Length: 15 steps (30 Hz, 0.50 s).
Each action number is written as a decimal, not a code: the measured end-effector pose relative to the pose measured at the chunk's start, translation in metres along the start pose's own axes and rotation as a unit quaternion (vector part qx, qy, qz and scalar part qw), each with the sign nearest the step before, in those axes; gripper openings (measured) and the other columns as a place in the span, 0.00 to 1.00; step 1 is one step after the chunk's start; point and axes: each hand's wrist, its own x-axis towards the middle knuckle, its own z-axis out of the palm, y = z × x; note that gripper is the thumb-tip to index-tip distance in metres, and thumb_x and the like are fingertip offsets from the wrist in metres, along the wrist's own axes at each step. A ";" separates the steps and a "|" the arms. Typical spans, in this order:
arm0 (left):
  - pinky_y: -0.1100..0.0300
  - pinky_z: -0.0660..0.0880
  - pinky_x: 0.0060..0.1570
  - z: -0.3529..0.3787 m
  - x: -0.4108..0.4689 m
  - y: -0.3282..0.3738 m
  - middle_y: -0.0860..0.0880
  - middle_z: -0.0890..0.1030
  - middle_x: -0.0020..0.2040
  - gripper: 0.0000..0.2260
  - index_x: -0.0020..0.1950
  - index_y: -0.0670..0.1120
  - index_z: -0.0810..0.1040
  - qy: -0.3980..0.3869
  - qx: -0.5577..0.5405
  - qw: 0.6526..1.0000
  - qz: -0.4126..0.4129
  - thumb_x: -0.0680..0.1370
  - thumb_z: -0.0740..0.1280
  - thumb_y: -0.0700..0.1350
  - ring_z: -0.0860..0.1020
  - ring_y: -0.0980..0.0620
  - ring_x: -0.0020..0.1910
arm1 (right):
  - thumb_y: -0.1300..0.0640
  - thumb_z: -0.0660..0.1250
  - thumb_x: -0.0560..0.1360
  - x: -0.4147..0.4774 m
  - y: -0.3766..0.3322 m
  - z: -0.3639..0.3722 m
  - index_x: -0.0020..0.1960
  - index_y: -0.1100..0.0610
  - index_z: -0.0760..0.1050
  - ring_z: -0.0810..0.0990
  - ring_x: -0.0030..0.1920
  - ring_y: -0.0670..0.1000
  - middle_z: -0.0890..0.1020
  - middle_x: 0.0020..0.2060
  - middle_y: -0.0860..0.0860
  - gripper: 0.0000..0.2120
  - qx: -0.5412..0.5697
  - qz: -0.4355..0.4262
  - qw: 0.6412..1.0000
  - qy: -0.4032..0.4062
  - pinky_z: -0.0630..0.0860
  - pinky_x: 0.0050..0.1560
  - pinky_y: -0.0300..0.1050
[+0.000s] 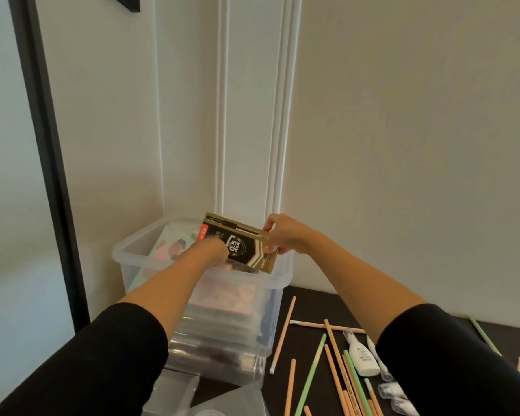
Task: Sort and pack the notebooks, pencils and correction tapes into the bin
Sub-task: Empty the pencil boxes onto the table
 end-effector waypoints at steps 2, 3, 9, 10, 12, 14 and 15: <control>0.60 0.64 0.64 0.003 0.001 0.000 0.44 0.66 0.70 0.25 0.73 0.41 0.60 -0.001 0.020 0.999 -0.034 0.80 0.58 0.53 0.63 0.44 0.70 | 0.68 0.65 0.73 0.003 -0.004 0.004 0.62 0.60 0.68 0.73 0.57 0.55 0.73 0.60 0.58 0.19 -0.124 -0.033 0.992 -0.012 0.71 0.57 0.45; 0.56 0.62 0.65 0.005 0.003 0.000 0.45 0.67 0.69 0.26 0.73 0.43 0.61 0.016 0.037 0.998 -0.049 0.79 0.59 0.54 0.64 0.44 0.68 | 0.67 0.65 0.73 0.003 -0.005 0.005 0.65 0.61 0.68 0.72 0.60 0.56 0.73 0.61 0.58 0.20 -0.167 -0.047 0.985 -0.014 0.69 0.58 0.45; 0.53 0.64 0.52 0.006 -0.008 0.006 0.45 0.74 0.59 0.16 0.63 0.44 0.70 0.176 0.252 0.951 -0.041 0.77 0.60 0.48 0.71 0.47 0.57 | 0.65 0.65 0.74 0.005 -0.001 -0.002 0.68 0.61 0.67 0.69 0.64 0.57 0.71 0.64 0.58 0.23 -0.189 -0.063 0.979 -0.040 0.66 0.61 0.45; 0.51 0.64 0.57 0.006 -0.008 0.006 0.44 0.71 0.61 0.19 0.65 0.43 0.67 0.198 0.280 0.939 -0.027 0.77 0.60 0.48 0.68 0.45 0.60 | 0.66 0.65 0.74 0.004 0.000 -0.003 0.68 0.61 0.68 0.70 0.63 0.56 0.72 0.63 0.58 0.22 -0.166 -0.059 0.983 -0.050 0.66 0.59 0.44; 0.45 0.56 0.67 0.006 -0.007 0.004 0.40 0.62 0.68 0.25 0.70 0.41 0.57 0.241 0.281 0.929 0.025 0.76 0.61 0.45 0.60 0.41 0.68 | 0.67 0.65 0.74 0.004 -0.001 -0.006 0.67 0.60 0.70 0.72 0.61 0.55 0.75 0.61 0.58 0.21 -0.136 -0.050 0.987 -0.077 0.66 0.56 0.42; 0.41 0.44 0.70 0.007 -0.002 -0.002 0.40 0.50 0.73 0.33 0.74 0.43 0.46 0.238 0.246 0.936 0.083 0.75 0.60 0.39 0.48 0.40 0.73 | 0.67 0.65 0.74 0.002 -0.003 -0.007 0.67 0.60 0.70 0.75 0.60 0.55 0.77 0.59 0.58 0.21 -0.135 -0.037 0.983 -0.117 0.69 0.58 0.43; 0.41 0.41 0.70 0.007 0.001 -0.005 0.41 0.45 0.75 0.35 0.75 0.45 0.41 0.209 0.225 0.946 0.101 0.75 0.60 0.37 0.44 0.40 0.74 | 0.66 0.65 0.74 0.001 -0.004 -0.006 0.67 0.60 0.70 0.76 0.59 0.55 0.77 0.59 0.58 0.22 -0.142 -0.034 0.979 -0.139 0.71 0.59 0.43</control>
